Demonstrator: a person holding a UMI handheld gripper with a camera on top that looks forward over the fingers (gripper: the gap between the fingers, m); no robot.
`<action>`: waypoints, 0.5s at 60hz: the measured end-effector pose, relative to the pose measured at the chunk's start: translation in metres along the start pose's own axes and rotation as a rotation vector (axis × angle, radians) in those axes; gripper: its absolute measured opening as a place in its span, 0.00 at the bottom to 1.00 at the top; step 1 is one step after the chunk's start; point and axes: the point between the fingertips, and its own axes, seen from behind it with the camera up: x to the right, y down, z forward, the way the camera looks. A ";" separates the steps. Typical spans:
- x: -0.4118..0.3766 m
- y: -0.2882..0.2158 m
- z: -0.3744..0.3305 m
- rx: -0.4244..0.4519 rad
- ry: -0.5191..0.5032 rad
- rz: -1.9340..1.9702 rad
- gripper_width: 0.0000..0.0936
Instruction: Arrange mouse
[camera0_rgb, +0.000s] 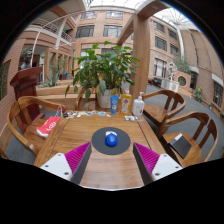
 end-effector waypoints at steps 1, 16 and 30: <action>0.000 0.001 -0.004 0.001 0.000 -0.001 0.91; -0.004 0.014 -0.039 -0.008 -0.020 -0.015 0.91; 0.000 0.020 -0.041 -0.016 -0.023 -0.016 0.91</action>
